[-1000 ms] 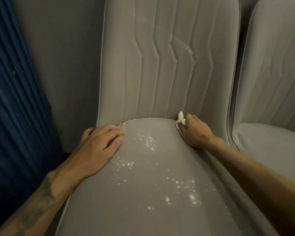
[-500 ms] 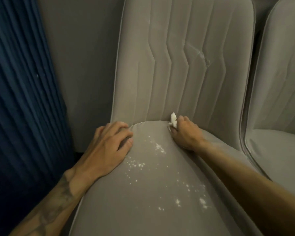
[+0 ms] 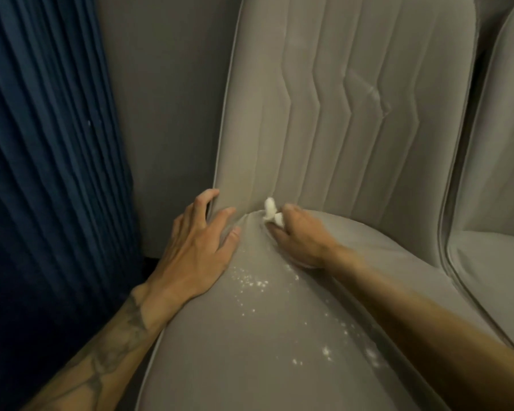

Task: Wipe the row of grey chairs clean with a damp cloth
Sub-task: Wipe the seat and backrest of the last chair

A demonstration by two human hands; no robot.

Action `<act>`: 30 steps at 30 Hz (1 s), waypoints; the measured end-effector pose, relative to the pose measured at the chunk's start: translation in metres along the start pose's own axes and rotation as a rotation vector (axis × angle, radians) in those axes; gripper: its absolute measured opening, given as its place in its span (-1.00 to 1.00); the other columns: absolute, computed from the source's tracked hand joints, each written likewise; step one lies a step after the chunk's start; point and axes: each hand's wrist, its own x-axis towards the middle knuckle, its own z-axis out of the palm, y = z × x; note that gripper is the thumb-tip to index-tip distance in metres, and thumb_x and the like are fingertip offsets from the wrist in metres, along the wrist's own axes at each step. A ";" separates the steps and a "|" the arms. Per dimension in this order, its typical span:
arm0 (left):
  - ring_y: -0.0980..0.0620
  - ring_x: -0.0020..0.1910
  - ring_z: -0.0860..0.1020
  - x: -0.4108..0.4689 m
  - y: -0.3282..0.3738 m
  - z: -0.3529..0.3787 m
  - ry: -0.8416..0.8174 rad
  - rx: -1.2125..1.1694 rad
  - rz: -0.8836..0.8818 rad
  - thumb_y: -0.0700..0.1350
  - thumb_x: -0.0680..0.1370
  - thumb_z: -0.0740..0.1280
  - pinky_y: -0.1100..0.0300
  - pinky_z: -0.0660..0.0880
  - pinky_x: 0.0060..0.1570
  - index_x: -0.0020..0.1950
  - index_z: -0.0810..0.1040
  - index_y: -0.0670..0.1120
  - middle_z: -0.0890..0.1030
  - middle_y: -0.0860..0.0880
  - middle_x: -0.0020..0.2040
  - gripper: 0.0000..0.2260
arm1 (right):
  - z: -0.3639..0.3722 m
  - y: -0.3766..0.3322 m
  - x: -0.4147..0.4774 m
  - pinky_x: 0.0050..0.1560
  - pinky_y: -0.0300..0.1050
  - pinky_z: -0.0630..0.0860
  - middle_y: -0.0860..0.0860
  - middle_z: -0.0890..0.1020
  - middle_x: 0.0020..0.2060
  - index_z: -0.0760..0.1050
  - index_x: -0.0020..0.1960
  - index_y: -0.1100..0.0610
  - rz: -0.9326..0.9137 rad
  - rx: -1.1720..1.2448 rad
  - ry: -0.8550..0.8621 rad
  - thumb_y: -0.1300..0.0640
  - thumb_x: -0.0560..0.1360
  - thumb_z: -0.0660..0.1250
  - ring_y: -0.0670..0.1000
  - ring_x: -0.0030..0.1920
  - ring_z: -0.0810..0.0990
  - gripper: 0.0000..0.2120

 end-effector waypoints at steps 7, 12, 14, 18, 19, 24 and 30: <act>-0.09 0.50 0.26 0.000 -0.002 0.000 -0.004 -0.007 0.012 0.10 0.69 0.17 -0.05 0.23 0.49 0.49 0.43 -0.02 0.11 0.00 0.58 -0.59 | -0.016 0.023 -0.011 -0.14 -0.10 0.32 -0.01 0.49 -0.09 0.37 0.00 0.04 -0.088 -0.039 -0.055 -0.27 0.60 0.18 0.13 -0.09 0.53 -0.64; -0.08 0.49 0.28 0.002 -0.002 -0.002 -0.008 -0.013 0.014 0.10 0.70 0.17 -0.06 0.28 0.47 0.49 0.43 -0.02 0.11 0.02 0.58 -0.60 | -0.002 0.007 0.002 -0.14 -0.06 0.32 0.09 0.54 -0.02 0.39 0.02 0.11 0.009 -0.068 0.029 -0.18 0.64 0.19 0.19 -0.04 0.54 -0.67; -0.08 0.49 0.29 0.003 -0.002 -0.002 -0.010 -0.022 0.017 0.10 0.69 0.17 -0.08 0.29 0.46 0.47 0.43 -0.02 0.11 0.03 0.57 -0.61 | 0.003 -0.008 -0.023 -0.18 -0.13 0.30 -0.02 0.55 -0.05 0.38 0.03 0.00 -0.180 0.021 0.003 -0.26 0.61 0.18 0.06 -0.11 0.51 -0.69; -0.08 0.47 0.30 0.005 -0.006 -0.003 -0.014 -0.033 0.029 0.11 0.69 0.15 -0.10 0.33 0.44 0.47 0.44 -0.03 0.11 0.05 0.56 -0.59 | -0.013 0.007 -0.042 -0.18 -0.27 0.40 -0.12 0.51 -0.06 0.35 0.05 -0.09 -0.269 0.021 -0.092 -0.37 0.57 0.11 -0.05 -0.15 0.48 -0.64; -0.08 0.48 0.30 0.005 -0.006 -0.004 -0.017 -0.040 0.030 0.11 0.69 0.14 -0.10 0.33 0.44 0.48 0.44 -0.03 0.10 0.06 0.56 -0.59 | -0.017 0.019 -0.034 -0.12 -0.13 0.44 -0.06 0.53 -0.04 0.38 0.05 -0.04 -0.191 -0.018 -0.087 -0.32 0.59 0.15 0.03 -0.11 0.51 -0.65; -0.06 0.47 0.33 0.006 -0.010 -0.009 -0.039 -0.047 0.057 0.12 0.70 0.07 -0.10 0.40 0.40 0.51 0.44 -0.04 0.10 0.10 0.56 -0.55 | -0.014 0.023 0.007 -0.14 -0.06 0.30 0.11 0.51 -0.06 0.36 -0.04 0.14 0.116 -0.083 0.018 -0.13 0.65 0.20 0.21 -0.04 0.53 -0.67; 0.01 0.44 0.36 0.013 -0.023 -0.012 -0.057 -0.075 0.095 0.16 0.71 0.07 -0.09 0.47 0.31 0.46 0.50 0.03 0.12 0.13 0.53 -0.58 | 0.003 -0.038 -0.031 -0.23 -0.16 0.39 -0.09 0.52 -0.09 0.35 0.02 -0.09 -0.285 0.061 -0.095 -0.36 0.57 0.10 -0.03 -0.18 0.48 -0.65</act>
